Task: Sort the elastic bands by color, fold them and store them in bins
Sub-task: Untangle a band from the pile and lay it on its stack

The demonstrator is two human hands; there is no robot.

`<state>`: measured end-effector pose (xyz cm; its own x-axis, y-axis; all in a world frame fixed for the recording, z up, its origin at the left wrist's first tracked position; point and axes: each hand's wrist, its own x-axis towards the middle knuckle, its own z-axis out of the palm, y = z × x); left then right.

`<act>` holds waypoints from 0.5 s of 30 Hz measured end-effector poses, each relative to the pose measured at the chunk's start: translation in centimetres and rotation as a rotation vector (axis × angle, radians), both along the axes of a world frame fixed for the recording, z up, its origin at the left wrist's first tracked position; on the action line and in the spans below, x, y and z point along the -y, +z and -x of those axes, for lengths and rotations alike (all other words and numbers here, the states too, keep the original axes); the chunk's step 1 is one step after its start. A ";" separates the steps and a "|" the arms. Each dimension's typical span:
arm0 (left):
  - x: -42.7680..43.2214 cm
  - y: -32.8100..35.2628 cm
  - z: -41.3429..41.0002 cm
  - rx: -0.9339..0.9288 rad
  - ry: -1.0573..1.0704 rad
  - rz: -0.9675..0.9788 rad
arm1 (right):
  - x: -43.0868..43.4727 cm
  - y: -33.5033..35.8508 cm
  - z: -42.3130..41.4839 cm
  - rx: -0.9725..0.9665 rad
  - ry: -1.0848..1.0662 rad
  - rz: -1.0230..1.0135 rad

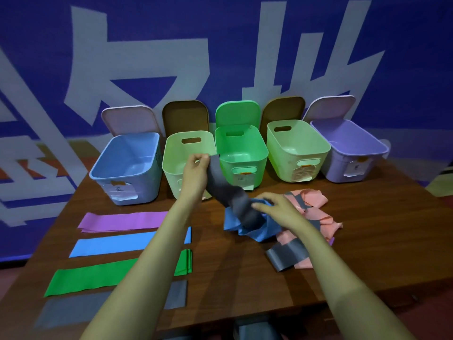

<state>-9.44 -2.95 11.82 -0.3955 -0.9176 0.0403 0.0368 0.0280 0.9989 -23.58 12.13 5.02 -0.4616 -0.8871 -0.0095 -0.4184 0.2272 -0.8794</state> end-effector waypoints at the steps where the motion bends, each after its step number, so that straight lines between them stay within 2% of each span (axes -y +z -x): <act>1: 0.2 -0.6 -0.5 0.111 0.009 0.103 | 0.0 0.5 -0.1 0.136 -0.046 0.071; 3: 0.2 -2.0 -1.1 0.330 -0.033 0.257 | 0.2 1.2 -0.1 0.333 -0.114 0.201; 5: -0.4 -3.3 -1.3 0.461 -0.090 0.349 | 0.7 1.7 -0.2 0.316 -0.132 0.181; 7: -1.1 -4.4 -1.2 0.499 -0.115 0.378 | 1.0 2.1 -0.6 0.174 -0.125 0.229; 9: -1.3 -5.3 -1.0 0.521 -0.126 0.384 | 1.1 3.3 -1.3 0.335 -0.198 0.454; 11: -1.3 -5.9 -1.1 0.572 -0.142 0.384 | 1.3 4.2 -0.8 0.506 -0.380 0.646; 15: -1.0 -6.5 -1.6 0.680 -0.111 0.352 | 1.5 3.3 -0.2 0.552 -0.503 0.675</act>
